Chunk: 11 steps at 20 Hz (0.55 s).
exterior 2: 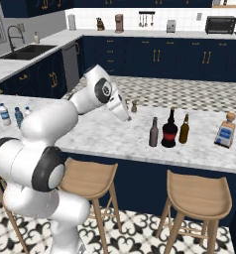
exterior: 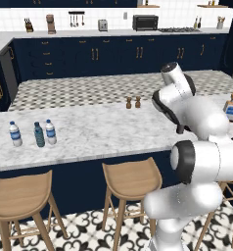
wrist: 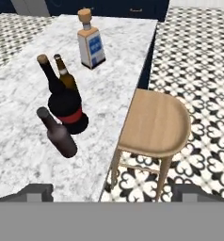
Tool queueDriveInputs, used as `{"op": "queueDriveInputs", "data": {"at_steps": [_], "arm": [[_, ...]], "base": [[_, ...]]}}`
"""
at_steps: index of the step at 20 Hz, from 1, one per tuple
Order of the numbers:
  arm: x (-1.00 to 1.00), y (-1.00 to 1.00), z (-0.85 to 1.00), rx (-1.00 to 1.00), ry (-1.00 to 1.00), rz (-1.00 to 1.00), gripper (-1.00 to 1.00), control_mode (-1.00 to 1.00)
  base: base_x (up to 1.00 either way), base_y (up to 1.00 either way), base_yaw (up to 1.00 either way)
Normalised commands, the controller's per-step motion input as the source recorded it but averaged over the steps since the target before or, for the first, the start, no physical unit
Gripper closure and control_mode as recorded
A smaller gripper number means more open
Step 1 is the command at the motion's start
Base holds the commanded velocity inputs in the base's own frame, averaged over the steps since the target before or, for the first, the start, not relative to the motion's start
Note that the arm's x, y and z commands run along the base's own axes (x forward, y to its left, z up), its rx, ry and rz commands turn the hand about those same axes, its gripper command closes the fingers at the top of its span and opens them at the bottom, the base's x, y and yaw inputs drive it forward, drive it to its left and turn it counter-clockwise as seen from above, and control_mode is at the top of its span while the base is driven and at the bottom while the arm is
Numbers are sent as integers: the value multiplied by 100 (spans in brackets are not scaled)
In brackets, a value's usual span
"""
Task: Move the plastic bottles in the middle to the plastics group, and the glass bottles in the middle to the glass group.
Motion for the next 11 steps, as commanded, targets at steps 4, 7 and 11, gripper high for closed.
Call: {"op": "queueDriveInputs", "data": {"at_steps": [4,7,11], "arm": [[-84,71,14,0,-2,27,-100,-100],[-95,55,12,-1,-8,25,-100,-100],[-96,50,9,-2,-7,23,-100,-100]], "base": [[0,0,0],[0,0,0],[0,0,0]]}}
